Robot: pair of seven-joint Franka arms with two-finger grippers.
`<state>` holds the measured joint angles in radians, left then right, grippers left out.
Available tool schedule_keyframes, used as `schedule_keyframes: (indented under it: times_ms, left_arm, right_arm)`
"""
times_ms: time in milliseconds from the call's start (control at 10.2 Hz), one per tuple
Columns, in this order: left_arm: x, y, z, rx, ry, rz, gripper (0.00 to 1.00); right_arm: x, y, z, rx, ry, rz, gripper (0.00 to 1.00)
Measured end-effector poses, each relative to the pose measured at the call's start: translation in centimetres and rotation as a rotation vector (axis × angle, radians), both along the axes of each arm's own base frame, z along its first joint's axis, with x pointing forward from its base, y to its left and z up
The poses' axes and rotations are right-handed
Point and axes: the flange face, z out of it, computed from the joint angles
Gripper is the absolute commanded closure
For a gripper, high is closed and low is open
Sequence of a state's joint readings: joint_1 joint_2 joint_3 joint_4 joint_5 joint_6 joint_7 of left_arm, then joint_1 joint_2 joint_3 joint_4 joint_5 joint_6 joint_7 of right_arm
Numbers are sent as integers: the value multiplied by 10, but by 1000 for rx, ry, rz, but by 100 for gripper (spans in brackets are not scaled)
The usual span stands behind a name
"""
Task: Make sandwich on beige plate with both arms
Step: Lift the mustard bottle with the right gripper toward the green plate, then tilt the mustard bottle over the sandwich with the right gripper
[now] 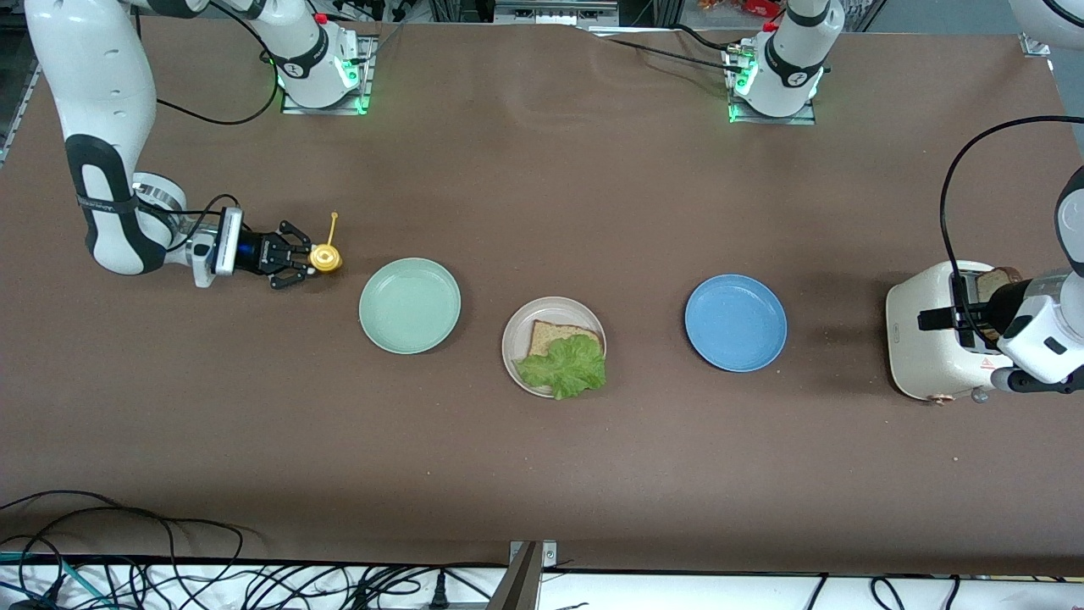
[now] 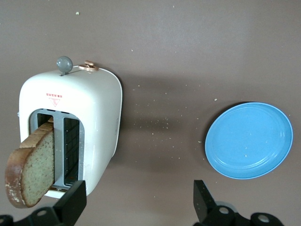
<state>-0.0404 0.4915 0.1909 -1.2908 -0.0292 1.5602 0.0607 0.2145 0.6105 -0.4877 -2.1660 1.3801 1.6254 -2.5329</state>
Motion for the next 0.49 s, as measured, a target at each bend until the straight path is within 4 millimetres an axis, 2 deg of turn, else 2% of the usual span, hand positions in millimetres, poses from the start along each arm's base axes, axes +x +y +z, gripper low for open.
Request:
schedule_keyframes:
  times_ms: [195, 489]
  left_arm:
    - [0, 0, 0, 0, 1, 0, 0]
    - [0, 0, 0, 0, 1, 0, 0]
  right_arm:
    - [40, 30, 45, -130, 6, -35, 100]
    - [84, 74, 87, -286, 1, -44, 100]
